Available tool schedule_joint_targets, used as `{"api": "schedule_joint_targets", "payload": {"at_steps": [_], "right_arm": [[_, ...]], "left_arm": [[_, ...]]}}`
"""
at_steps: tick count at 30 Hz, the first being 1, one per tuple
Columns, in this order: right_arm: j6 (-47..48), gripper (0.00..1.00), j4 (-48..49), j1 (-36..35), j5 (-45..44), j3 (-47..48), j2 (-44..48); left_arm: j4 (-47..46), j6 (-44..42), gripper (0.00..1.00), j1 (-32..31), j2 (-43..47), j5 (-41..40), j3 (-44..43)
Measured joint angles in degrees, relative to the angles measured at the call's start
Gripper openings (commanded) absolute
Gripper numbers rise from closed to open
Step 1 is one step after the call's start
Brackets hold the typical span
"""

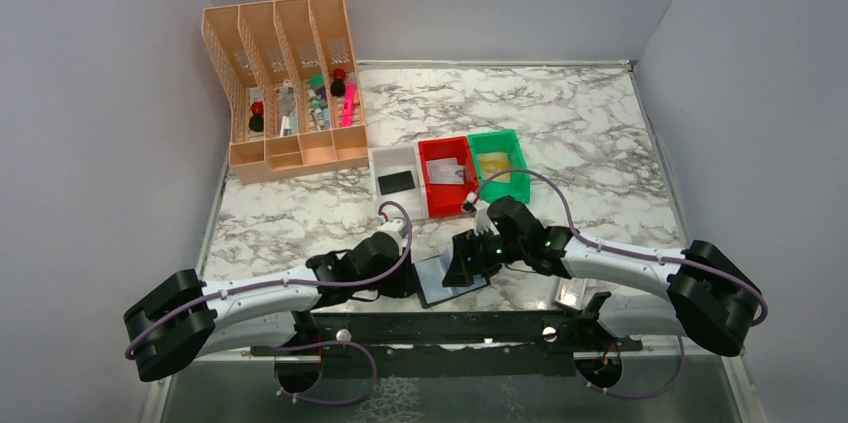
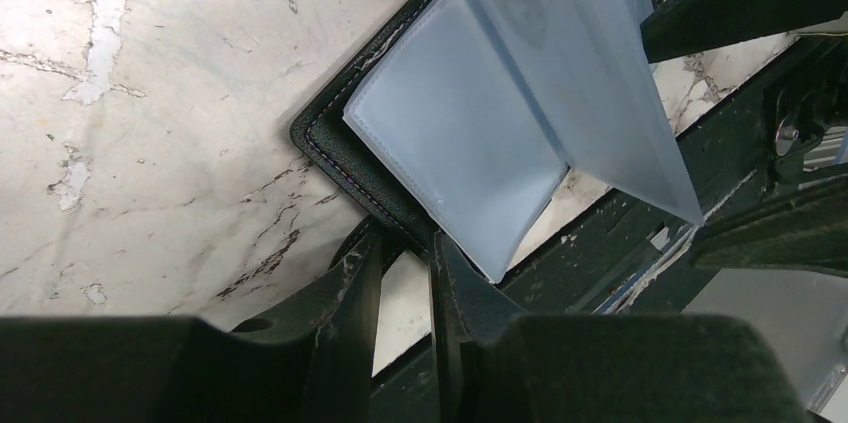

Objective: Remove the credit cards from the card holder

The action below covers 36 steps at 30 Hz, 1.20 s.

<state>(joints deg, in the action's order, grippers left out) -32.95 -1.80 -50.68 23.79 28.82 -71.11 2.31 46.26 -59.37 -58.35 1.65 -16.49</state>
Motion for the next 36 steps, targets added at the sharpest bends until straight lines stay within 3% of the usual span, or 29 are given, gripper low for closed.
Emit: {"api": "schedule_joint_targets", "payload": {"at_steps": [12, 16, 23, 29, 36], "right_arm": [[-0.13, 0.8, 1.64, 0.0, 0.9, -0.28, 0.66], [-0.13, 0.75, 1.66, 0.0, 0.59, -0.28, 0.59], [0.2, 0.6, -5.07, 0.0, -9.18, 0.94, -1.73], [-1.53, 0.64, -12.9, 0.0, -21.79, 2.25, 4.59], [-1.9, 0.62, -9.84, 0.0, -19.23, 1.49, 12.02]], "left_arm": [[0.04, 0.0, 0.28, -0.02, 0.09, -0.02, 0.0], [0.37, 0.0, 0.27, -0.02, 0.5, -0.11, 0.0], [3.45, 0.07, 0.29, -0.09, 4.92, -2.45, 0.0], [7.43, 0.48, 0.34, -0.13, 10.58, -5.03, 0.0], [8.22, 0.66, 0.37, -0.13, 10.32, -5.66, -1.2]]}}
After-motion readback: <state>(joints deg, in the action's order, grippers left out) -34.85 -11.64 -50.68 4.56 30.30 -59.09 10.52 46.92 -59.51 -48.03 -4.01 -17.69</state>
